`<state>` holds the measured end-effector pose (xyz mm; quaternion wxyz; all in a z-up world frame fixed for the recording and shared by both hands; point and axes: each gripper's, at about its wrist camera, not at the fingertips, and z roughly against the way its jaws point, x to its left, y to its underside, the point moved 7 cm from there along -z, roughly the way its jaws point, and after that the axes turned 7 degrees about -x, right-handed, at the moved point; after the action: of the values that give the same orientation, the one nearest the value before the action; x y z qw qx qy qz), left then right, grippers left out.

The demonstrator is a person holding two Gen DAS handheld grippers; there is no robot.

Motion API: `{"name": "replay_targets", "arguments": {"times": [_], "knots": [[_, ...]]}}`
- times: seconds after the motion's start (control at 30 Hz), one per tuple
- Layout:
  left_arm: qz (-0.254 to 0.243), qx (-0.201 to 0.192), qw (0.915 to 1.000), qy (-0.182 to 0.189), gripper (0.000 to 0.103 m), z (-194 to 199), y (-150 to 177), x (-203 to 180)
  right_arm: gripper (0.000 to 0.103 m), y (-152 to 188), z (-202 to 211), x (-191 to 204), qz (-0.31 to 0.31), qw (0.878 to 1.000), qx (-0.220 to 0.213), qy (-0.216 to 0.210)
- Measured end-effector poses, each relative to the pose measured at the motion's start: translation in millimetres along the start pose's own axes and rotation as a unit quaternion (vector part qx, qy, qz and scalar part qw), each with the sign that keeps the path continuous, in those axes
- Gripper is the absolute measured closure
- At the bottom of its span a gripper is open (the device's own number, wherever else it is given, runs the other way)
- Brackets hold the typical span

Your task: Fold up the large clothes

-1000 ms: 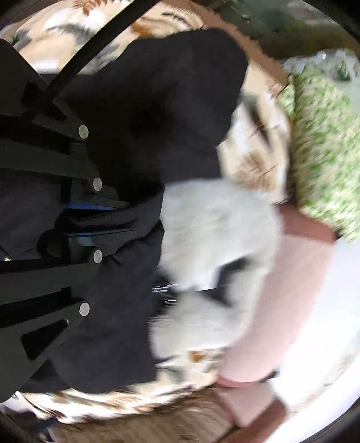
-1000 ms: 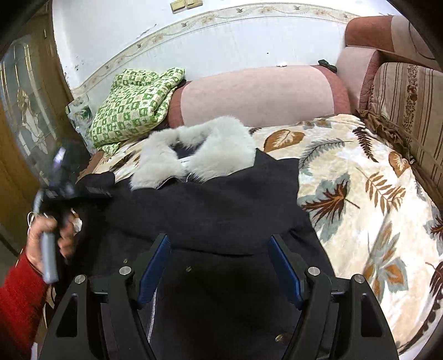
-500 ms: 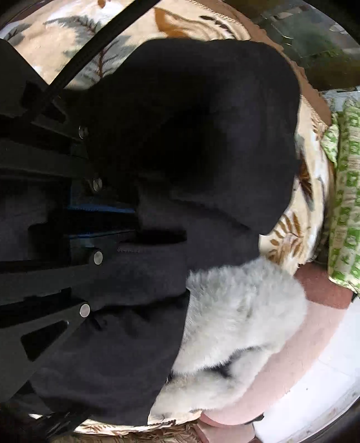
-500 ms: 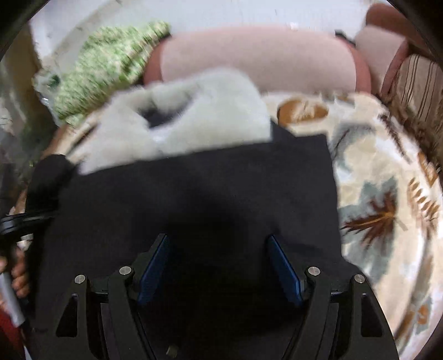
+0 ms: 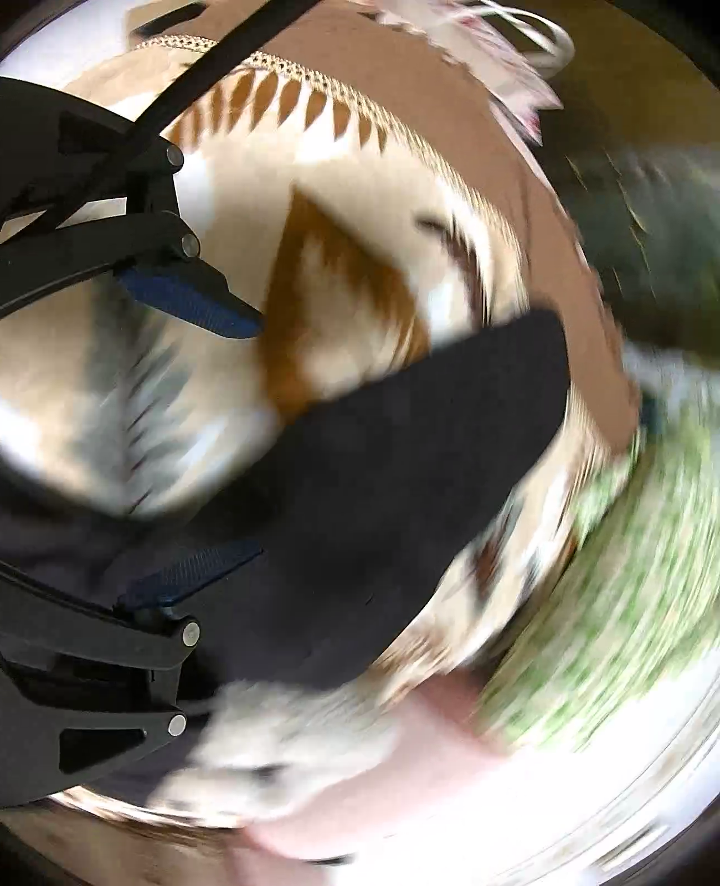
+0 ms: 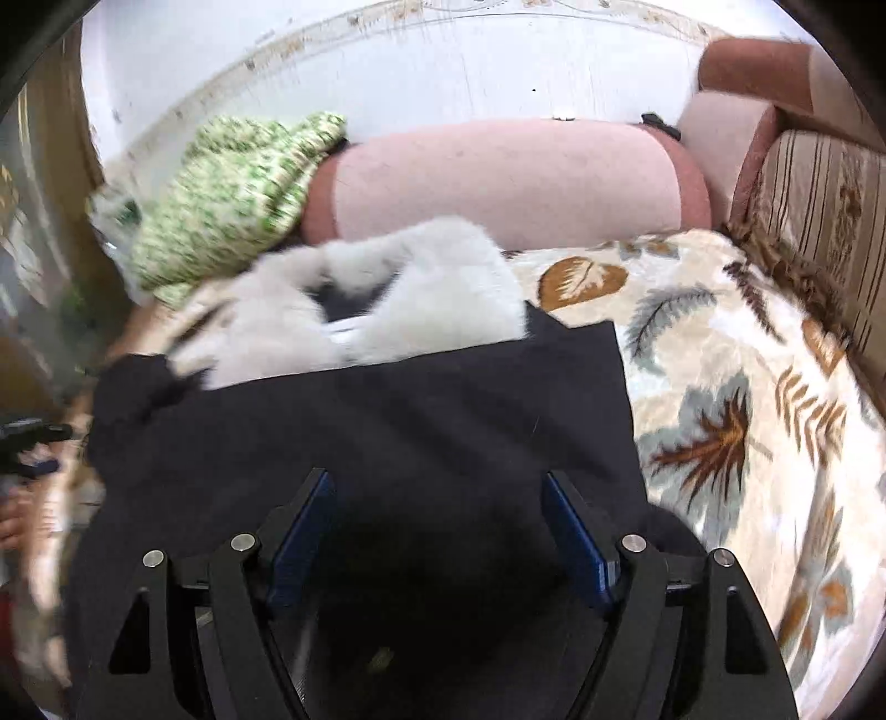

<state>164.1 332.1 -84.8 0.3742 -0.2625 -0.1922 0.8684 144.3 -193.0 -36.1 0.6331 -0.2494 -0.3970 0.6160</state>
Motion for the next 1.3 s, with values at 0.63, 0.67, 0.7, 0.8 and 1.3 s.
{"name": "replay_targets", "arguments": {"times": [0.63,0.67,0.7,0.8,1.3], "knots": [[0.21,0.048,0.9592,0.182,0.028,-125,-93,40,0.021,33,55,-14,-0.046,0.997,0.013,0.059],[0.205,0.048,0.9616,0.176,0.028,-129,-95,38,0.021,34,51,-14,-0.042,0.997,0.017,0.063],[0.196,0.047,0.9649,0.168,0.038,-130,-97,36,0.021,35,48,-13,-0.038,0.997,0.02,0.068],[0.143,0.05,0.9832,0.102,0.086,-124,-102,26,0.021,37,41,-10,-0.034,0.996,0.025,0.076],[-0.124,-0.055,0.9654,0.222,0.094,100,-41,-183,0.021,41,76,-28,-0.079,0.996,-0.025,0.037]]}}
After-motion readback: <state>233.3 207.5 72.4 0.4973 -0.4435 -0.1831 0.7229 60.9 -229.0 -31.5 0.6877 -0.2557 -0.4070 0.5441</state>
